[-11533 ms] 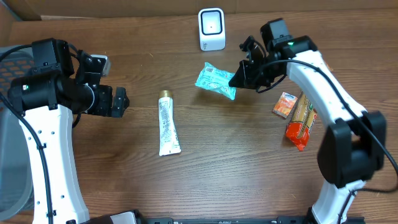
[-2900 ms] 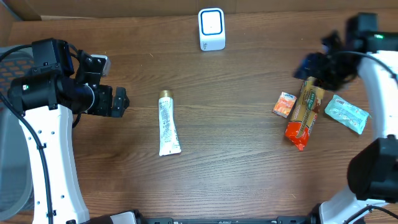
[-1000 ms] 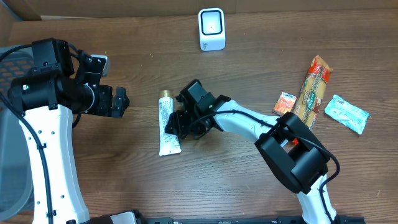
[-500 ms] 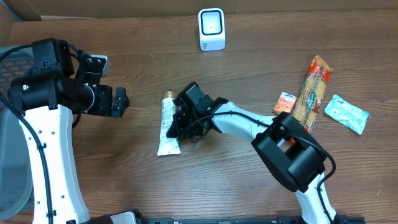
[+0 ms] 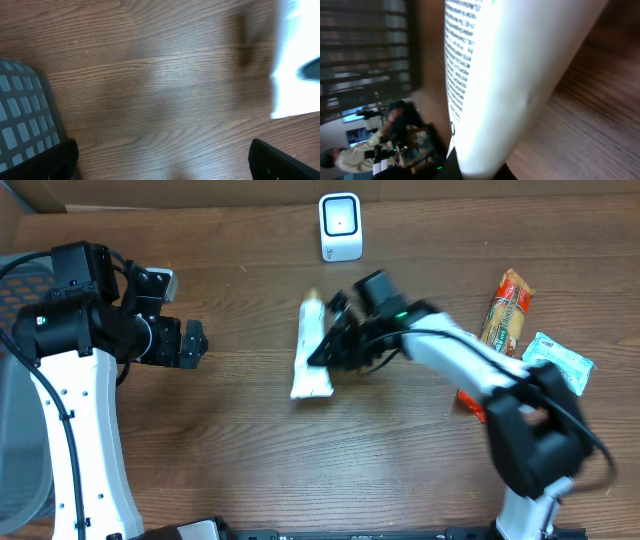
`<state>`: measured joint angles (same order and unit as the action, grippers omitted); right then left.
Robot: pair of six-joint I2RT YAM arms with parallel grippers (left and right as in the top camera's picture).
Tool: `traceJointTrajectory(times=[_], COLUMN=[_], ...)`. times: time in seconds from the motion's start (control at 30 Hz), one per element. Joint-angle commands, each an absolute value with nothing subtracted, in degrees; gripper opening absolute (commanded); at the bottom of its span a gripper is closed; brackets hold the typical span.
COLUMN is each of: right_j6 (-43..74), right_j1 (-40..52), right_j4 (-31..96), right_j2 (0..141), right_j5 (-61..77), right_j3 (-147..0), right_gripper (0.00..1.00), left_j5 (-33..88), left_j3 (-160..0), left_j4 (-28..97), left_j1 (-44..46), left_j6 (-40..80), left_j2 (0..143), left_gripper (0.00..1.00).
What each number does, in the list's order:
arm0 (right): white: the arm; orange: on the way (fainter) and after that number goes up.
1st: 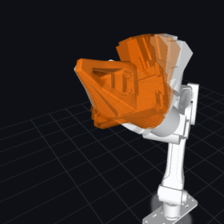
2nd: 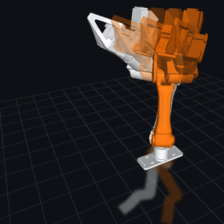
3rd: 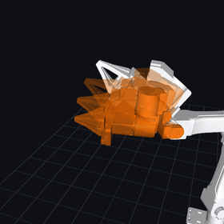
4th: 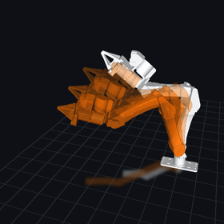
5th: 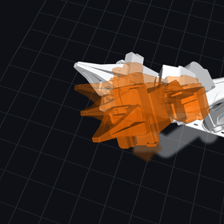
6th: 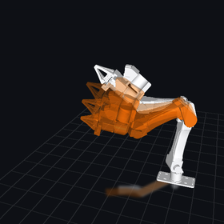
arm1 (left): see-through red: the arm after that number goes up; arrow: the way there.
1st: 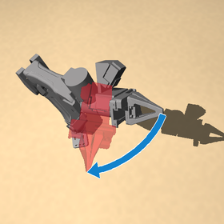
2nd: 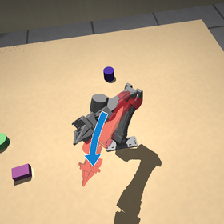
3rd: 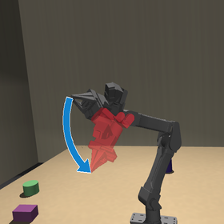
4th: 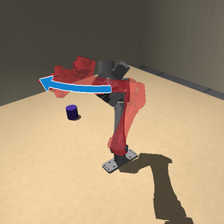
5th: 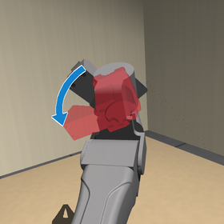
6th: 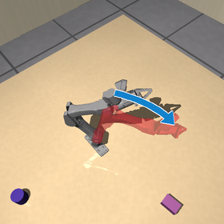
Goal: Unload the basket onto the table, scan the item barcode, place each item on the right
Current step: 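Lift the white tube and carry it to the scanner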
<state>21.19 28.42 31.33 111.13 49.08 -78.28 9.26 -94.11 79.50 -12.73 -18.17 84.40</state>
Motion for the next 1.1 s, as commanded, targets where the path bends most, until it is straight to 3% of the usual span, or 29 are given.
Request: traceJointTrajectory(times=[0.0, 0.2, 0.4, 0.6, 0.83, 0.93, 1.07], right_j6=[15.4, 13.6, 14.6, 14.3, 5.6, -0.5, -11.1], right_j1=[22.8, 15.7, 13.7, 16.8, 24.2, 25.5, 25.8], right_j4=[30.8, 31.3, 33.9, 46.5, 64.5, 63.8, 54.5], right_j2=[99.2, 90.5, 87.7, 88.7, 104.5, 113.4, 120.9], right_j5=[60.1, 66.1, 62.9, 33.6, -2.8, -14.2, -26.4], right_j3=[-79.2, -79.2, -79.3, -87.4, -119.2, -128.9, -130.6], right_gripper=[0.04, 0.04, 0.04, 0.03, 0.03, 0.03, 0.04], left_j5=[9.9, 9.9, 9.9, 9.9, 9.9, 9.9, 9.9], left_j3=[-94.5, -94.5, -94.5, -94.5, -94.5, -94.5, -94.5], left_j4=[79.4, 79.4, 79.4, 79.4, 79.4, 79.4, 79.4], left_j1=[-12.7, -12.7, -12.7, -12.7, -12.7, -12.7, -12.7], left_j6=[-18.2, -18.2, -18.2, -18.2, -18.2, -18.2, -18.2], left_j2=[83.9, 83.9, 83.9, 83.9, 83.9, 83.9, 83.9], left_gripper=[1.0, 1.0, 1.0, 1.0, 1.0, 1.0, 1.0])
